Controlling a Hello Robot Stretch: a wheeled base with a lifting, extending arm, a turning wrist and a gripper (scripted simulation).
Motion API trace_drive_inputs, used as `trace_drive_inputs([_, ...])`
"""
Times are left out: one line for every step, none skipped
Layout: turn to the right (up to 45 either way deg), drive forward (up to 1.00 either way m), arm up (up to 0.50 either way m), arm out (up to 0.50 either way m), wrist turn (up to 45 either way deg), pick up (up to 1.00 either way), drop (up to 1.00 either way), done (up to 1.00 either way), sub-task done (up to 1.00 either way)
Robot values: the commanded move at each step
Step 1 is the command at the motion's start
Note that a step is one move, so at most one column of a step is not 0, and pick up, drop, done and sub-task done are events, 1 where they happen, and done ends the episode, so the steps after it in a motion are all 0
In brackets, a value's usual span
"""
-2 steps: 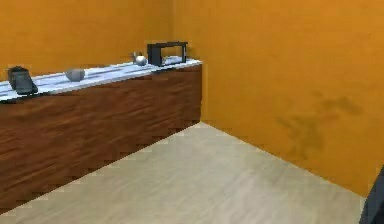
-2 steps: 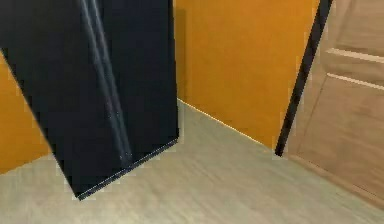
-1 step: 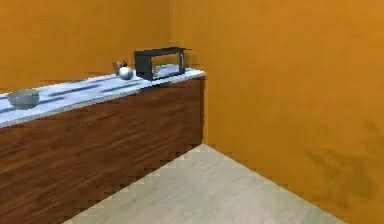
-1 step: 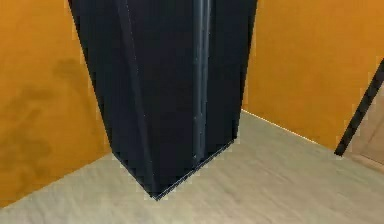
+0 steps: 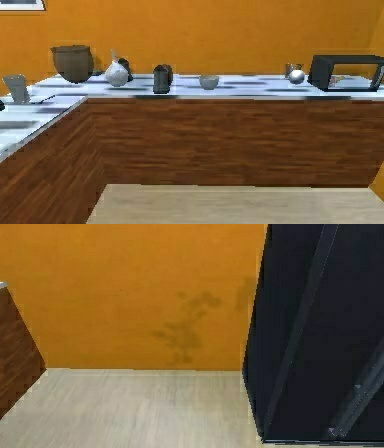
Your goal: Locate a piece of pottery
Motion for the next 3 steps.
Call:
trace_drive_inputs([-12.0,0.0,0.0,0.0,0.0,0.0,0.0,0.0,0.0])
trace_drive_inputs([0.0,0.85,0.0,0.0,0.0,0.0,0.0,0.0,0.0])
trace_drive_inputs([-27.0,0.0,0.0,0.0,0.0,0.0,0.0,0.0,0.0])
